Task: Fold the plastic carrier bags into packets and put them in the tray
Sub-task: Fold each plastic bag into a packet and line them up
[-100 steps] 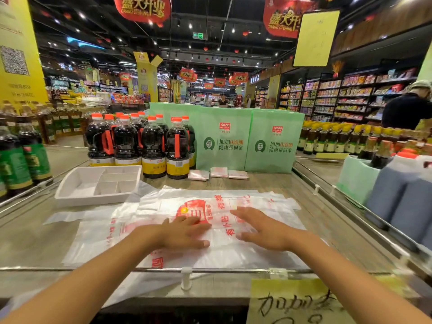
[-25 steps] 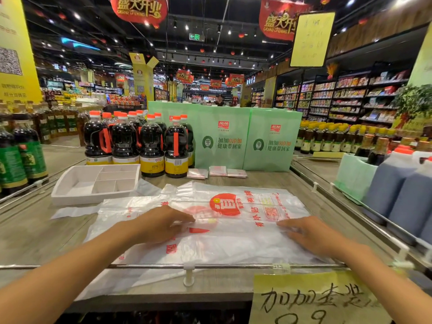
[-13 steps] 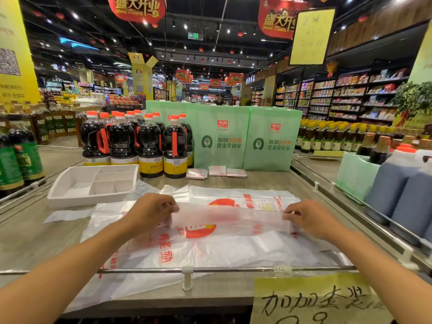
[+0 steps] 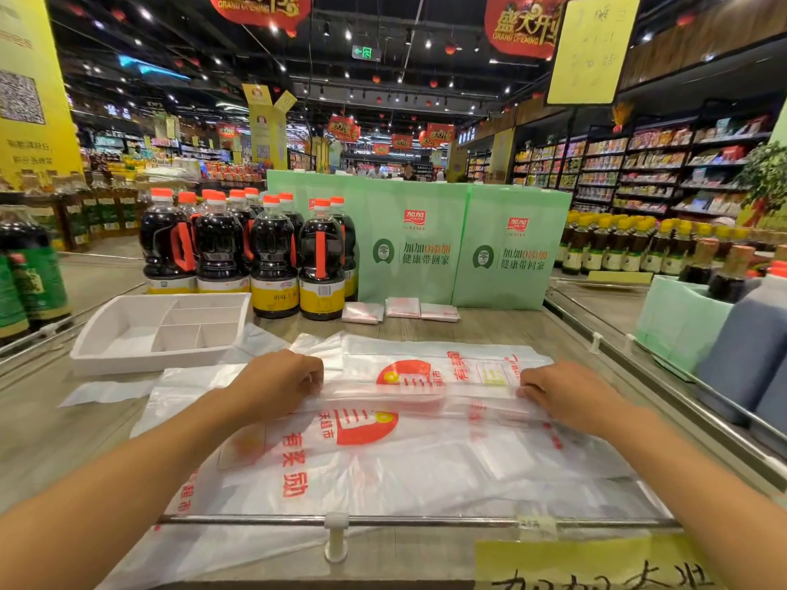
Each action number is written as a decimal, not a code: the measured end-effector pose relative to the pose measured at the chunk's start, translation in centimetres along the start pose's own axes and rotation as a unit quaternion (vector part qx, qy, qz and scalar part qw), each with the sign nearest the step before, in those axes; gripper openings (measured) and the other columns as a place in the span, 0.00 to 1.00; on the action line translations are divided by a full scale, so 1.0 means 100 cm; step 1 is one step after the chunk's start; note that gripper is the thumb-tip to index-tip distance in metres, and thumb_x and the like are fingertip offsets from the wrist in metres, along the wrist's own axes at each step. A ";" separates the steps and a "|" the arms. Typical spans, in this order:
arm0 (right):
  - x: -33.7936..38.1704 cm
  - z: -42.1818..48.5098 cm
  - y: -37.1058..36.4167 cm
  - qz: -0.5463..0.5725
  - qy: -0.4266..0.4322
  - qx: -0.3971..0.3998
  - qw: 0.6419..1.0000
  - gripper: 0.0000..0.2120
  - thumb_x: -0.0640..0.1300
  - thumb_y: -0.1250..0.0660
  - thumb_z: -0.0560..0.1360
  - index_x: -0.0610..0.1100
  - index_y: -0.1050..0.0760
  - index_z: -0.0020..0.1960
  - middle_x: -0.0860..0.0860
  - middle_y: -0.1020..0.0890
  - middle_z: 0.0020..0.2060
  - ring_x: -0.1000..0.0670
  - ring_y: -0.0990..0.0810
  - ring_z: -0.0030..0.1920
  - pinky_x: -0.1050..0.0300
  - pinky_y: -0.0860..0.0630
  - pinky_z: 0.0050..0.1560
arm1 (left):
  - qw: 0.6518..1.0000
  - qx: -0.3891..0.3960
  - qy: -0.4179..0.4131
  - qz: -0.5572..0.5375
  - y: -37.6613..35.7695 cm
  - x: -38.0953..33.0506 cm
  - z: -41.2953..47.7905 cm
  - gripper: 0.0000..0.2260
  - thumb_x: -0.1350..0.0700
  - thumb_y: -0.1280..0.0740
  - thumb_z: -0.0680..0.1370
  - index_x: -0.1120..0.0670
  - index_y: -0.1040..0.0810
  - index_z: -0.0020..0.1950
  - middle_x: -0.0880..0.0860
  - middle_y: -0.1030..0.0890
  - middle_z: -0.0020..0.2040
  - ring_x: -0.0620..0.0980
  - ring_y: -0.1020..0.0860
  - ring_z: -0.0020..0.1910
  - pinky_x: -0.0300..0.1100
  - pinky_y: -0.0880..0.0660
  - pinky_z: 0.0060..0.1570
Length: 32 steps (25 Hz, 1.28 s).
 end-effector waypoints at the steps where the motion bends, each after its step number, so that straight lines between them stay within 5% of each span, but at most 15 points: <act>1: 0.000 0.001 -0.001 -0.004 0.001 0.003 1.000 0.16 0.56 0.42 0.85 0.48 0.28 0.44 0.55 0.21 0.37 0.50 0.24 0.39 0.53 0.30 0.39 | 1.000 0.000 0.001 0.001 -0.002 0.001 0.000 0.09 0.58 0.32 0.78 0.43 0.24 0.46 0.40 0.21 0.44 0.44 0.23 0.44 0.41 0.23 0.42; 4: 0.005 0.001 -0.004 -0.029 0.007 -0.008 1.000 0.14 0.58 0.42 0.84 0.51 0.28 0.45 0.57 0.22 0.40 0.51 0.22 0.45 0.54 0.29 0.47 | 0.999 -0.021 -0.007 0.025 -0.003 -0.003 -0.002 0.08 0.57 0.32 0.79 0.43 0.24 0.48 0.39 0.22 0.46 0.41 0.25 0.45 0.40 0.25 0.47; 9: 0.009 0.003 -0.008 -0.001 -0.018 -0.040 0.999 0.12 0.58 0.43 0.84 0.53 0.31 0.46 0.57 0.24 0.44 0.51 0.26 0.48 0.53 0.34 0.54 | 0.996 -0.068 -0.061 0.025 0.010 -0.026 0.003 0.21 0.63 0.36 0.78 0.44 0.22 0.67 0.44 0.25 0.66 0.48 0.30 0.68 0.48 0.31 0.66; 16: 0.013 0.004 -0.003 0.015 -0.038 -0.030 0.999 0.13 0.58 0.42 0.83 0.52 0.25 0.50 0.54 0.21 0.46 0.50 0.25 0.48 0.51 0.32 0.57 | 0.977 0.098 -0.099 -0.160 -0.035 -0.100 0.035 0.17 0.51 0.42 0.86 0.49 0.27 0.75 0.50 0.30 0.75 0.50 0.32 0.73 0.48 0.36 0.74; 21: 0.025 0.002 0.014 0.051 0.008 -0.199 0.979 0.18 0.55 0.47 0.84 0.49 0.22 0.61 0.50 0.19 0.57 0.44 0.23 0.61 0.47 0.33 0.67 | 0.989 0.084 -0.078 -0.098 -0.054 -0.094 0.035 0.21 0.45 0.48 0.87 0.42 0.37 0.80 0.45 0.40 0.81 0.46 0.42 0.80 0.49 0.45 0.78; 25: 0.073 0.001 -0.005 0.184 0.124 -0.046 0.974 0.25 0.60 0.46 0.84 0.53 0.37 0.79 0.54 0.36 0.78 0.52 0.40 0.78 0.51 0.43 0.79 | 0.990 0.101 -0.071 -0.068 -0.061 -0.093 0.038 0.22 0.44 0.50 0.87 0.40 0.43 0.82 0.44 0.44 0.83 0.46 0.46 0.81 0.51 0.49 0.79; 28: 0.085 -0.006 -0.020 0.211 0.143 0.063 0.965 0.28 0.63 0.49 0.84 0.59 0.46 0.82 0.57 0.48 0.82 0.56 0.51 0.81 0.57 0.54 0.79 | 0.990 0.111 -0.067 -0.062 -0.061 -0.094 0.038 0.22 0.43 0.50 0.87 0.38 0.44 0.81 0.44 0.46 0.83 0.46 0.48 0.81 0.53 0.52 0.78; 32: 0.084 -0.012 -0.038 0.206 0.121 0.151 0.959 0.31 0.71 0.56 0.80 0.68 0.56 0.80 0.61 0.57 0.82 0.56 0.62 0.81 0.49 0.64 0.80 | 0.987 0.148 -0.042 -0.055 -0.066 -0.081 0.040 0.23 0.41 0.52 0.86 0.37 0.49 0.82 0.44 0.52 0.84 0.47 0.53 0.82 0.57 0.57 0.79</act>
Point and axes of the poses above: each hand's wrist, its own z-axis towards the middle knuckle, its own y-axis out of the back of the hand, x = y × z, the point moved 9 cm from there along z, towards the middle knuckle
